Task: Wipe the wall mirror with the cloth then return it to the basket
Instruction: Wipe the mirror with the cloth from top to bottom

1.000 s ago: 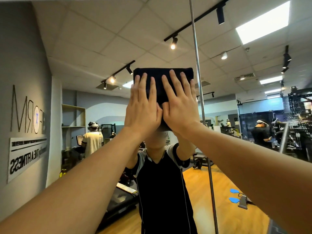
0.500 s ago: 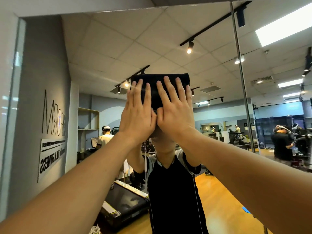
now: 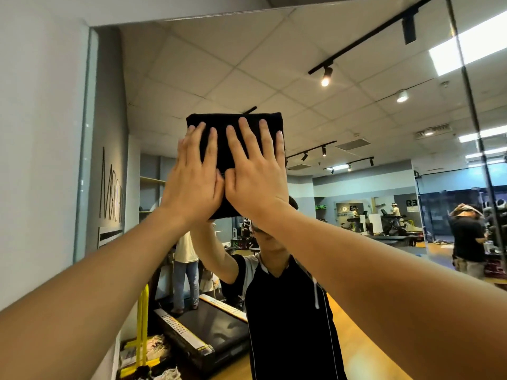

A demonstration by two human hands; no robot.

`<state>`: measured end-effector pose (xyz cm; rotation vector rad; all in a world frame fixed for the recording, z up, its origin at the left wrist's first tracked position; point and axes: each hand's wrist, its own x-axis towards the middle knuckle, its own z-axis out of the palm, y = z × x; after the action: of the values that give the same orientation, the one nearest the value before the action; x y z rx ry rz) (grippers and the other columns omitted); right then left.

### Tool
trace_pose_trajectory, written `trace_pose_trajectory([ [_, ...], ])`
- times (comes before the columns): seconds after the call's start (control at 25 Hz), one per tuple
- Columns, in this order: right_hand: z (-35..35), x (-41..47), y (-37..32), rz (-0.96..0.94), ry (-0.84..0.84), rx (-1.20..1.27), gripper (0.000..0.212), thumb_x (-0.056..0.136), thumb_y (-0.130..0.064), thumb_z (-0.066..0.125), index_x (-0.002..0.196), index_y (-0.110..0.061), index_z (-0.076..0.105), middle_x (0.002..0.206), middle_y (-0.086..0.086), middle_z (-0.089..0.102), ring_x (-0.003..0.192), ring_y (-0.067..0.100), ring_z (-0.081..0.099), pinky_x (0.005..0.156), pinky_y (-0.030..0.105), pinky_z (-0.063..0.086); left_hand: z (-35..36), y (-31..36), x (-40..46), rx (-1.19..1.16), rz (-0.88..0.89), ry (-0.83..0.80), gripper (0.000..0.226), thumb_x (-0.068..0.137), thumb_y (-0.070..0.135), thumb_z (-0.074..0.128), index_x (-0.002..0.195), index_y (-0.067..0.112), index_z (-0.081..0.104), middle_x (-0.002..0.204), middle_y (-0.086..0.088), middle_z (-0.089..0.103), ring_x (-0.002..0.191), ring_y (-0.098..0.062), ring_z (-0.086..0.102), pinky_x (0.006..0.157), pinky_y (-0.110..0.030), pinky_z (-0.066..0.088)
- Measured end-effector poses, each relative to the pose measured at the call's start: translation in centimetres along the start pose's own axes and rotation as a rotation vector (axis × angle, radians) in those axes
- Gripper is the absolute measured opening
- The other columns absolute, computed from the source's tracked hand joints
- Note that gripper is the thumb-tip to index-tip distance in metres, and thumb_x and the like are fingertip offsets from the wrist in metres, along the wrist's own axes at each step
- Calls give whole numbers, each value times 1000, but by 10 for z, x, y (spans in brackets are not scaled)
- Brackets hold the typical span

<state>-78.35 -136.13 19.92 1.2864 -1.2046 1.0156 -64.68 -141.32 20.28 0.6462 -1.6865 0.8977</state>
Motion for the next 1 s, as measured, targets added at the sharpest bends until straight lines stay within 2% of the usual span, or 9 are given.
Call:
trace_pose_trajectory([
  [0.16,19,15,-53,-24,-11,24,69,96,-42,37,160,-18,27,168,9,20,156,37,7,125,57,4,-14,-54,-14,23,-33,3,67,100,31,35,158,3,15,164,-22,12,152,-40,13,109,-56,45],
  [0.32,34,26,-101,-36,-17,28,68,97,-42,37,161,-19,26,169,9,20,156,37,6,125,58,5,-25,-100,-26,61,-46,11,67,102,28,41,158,2,17,163,-22,15,149,-41,20,110,-56,43],
  [0.64,63,42,-179,-81,-24,25,67,100,-44,36,160,-19,26,169,10,19,156,38,6,124,58,4,-43,-177,-50,132,-96,19,67,101,39,29,157,5,20,161,-23,20,146,-44,27,104,-60,47],
  [1.0,70,40,-198,-73,-22,49,67,98,-42,34,160,-17,27,167,12,23,154,40,12,125,56,7,-46,-196,-59,138,-73,5,65,101,37,32,156,2,23,156,-25,27,140,-44,34,103,-59,48],
])
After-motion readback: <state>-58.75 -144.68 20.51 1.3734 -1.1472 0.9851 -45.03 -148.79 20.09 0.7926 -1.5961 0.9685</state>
